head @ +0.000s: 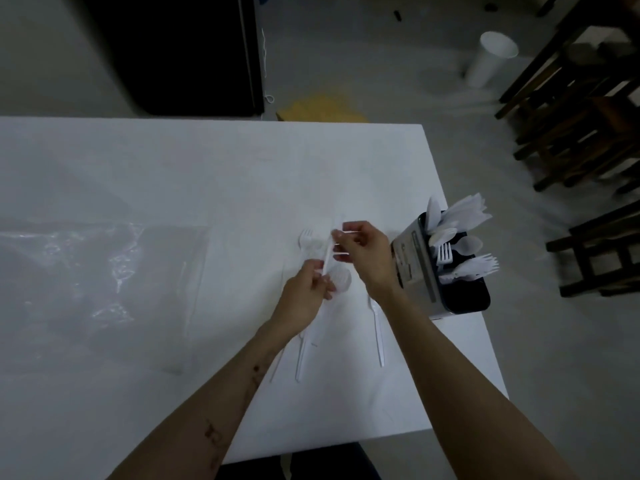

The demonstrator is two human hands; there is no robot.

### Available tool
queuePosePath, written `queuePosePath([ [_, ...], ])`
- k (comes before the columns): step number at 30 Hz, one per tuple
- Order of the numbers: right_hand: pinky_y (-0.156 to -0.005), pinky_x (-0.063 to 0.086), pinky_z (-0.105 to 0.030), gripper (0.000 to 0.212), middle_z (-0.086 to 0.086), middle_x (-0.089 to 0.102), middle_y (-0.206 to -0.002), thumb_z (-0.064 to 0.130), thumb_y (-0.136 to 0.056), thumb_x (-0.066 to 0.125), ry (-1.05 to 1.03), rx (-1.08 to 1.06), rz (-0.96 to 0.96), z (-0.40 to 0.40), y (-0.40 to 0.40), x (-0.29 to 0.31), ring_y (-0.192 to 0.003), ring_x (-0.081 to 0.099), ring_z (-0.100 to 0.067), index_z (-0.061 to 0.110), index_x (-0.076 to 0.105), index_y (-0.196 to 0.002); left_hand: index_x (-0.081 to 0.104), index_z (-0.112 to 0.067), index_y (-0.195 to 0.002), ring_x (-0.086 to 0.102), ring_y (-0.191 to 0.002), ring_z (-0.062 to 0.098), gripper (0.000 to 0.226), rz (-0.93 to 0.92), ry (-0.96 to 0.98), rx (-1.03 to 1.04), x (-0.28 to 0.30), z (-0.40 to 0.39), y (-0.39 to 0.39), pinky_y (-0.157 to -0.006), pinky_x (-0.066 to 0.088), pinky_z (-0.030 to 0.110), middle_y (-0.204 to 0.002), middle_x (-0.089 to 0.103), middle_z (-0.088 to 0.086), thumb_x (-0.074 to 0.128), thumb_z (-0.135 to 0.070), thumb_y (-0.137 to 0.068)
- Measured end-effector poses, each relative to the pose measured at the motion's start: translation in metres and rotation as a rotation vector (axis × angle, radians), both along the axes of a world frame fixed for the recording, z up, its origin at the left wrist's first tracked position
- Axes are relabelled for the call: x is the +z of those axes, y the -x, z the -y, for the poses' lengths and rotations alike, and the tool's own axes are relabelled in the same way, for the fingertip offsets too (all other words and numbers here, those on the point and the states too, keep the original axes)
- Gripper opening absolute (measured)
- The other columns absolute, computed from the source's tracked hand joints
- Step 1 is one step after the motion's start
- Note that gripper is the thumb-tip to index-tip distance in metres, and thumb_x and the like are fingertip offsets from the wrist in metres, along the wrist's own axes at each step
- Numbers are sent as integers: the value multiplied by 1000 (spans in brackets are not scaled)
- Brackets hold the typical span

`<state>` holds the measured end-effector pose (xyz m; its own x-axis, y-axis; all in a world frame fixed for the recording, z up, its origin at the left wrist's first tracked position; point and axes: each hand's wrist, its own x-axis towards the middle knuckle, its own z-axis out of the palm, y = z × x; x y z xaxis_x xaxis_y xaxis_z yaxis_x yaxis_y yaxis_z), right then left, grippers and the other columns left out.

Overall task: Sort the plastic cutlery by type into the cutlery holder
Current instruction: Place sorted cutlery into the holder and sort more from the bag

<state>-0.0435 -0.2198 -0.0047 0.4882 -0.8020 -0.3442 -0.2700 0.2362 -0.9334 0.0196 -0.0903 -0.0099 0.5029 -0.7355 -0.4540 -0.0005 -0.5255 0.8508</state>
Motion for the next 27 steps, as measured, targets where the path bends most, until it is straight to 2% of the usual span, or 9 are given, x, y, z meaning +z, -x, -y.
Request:
queuePosePath([
  [2, -69, 61, -40, 28, -10, 70, -92, 31, -89, 70, 127, -42, -237, -4, 15, -12, -79, 72, -27, 10, 61, -105, 52, -10, -118, 58, -84, 17, 24, 68, -28, -2, -7, -4, -1, -69, 46, 19, -96, 61, 4, 36, -11, -100],
  [4, -78, 56, -41, 36, -10, 65, -106, 37, -90, 66, 373, 63, -704, -8, 38, -27, -95, 67, -30, 12, 55, -114, 51, -9, -112, 56, -83, 17, 23, 145, -45, 41, -16, -16, -2, -68, 43, 21, -91, 57, 2, 32, -8, -100],
  [7, -86, 49, -42, 64, -18, 48, -132, 38, -93, 61, 392, 214, -1095, -25, 64, -47, -117, 54, -37, 6, 31, -140, 50, -12, -107, 53, -78, 15, 20, 154, -60, 114, -27, -34, -1, -69, 40, 23, -88, 57, 0, 31, -10, -100],
  [12, -85, 47, -43, 42, -22, 49, -124, 20, -97, 57, 489, 201, -864, -33, 56, -67, -105, 54, -38, 0, 41, -129, 50, -17, -104, 54, -70, 11, 19, 137, -65, 124, -33, -48, 8, -60, 42, 17, -86, 60, -2, 33, -11, -101],
  [15, -78, 50, -43, 43, -17, 49, -119, 39, -96, 56, 476, 59, -747, -32, 42, -59, -105, 51, -33, 5, 48, -119, 51, -20, -106, 55, -68, 13, 19, 103, -54, 152, -33, -51, 14, -63, 45, 22, -86, 61, -2, 34, -13, -101],
  [17, -72, 49, -38, 49, -5, 44, -112, 54, -89, 60, 455, 122, -783, -33, 36, -55, -103, 45, -23, 12, 50, -113, 51, -21, -106, 55, -68, 12, 20, 94, -55, 169, -31, -53, 15, -62, 45, 21, -87, 61, -2, 34, -13, -101],
  [20, -70, 48, -33, 34, -1, 54, -102, 39, -83, 74, 294, 151, -717, -26, 35, -62, -90, 55, -18, 14, 57, -100, 51, -21, -106, 56, -70, 12, 20, 97, -46, 166, -30, -57, 17, -63, 45, 22, -86, 61, -3, 34, -13, -101],
  [23, -76, 59, -44, 19, -8, 68, -87, 24, -82, 77, 133, -12, -572, -12, 39, -60, -79, 69, -26, 17, 60, -82, 52, -22, -106, 56, -68, 12, 20, 82, -39, 170, -30, -59, 17, -63, 46, 24, -86, 62, -2, 35, -13, -101],
  [27, -80, 57, -36, 12, -13, 69, -95, 15, -91, 67, 261, 64, -677, 7, 46, -45, -88, 68, -28, 5, 66, -99, 49, -21, -109, 56, -67, 10, 22, 55, -15, 179, -29, -59, 19, -65, 48, 19, -85, 62, -1, 35, -8, -100],
])
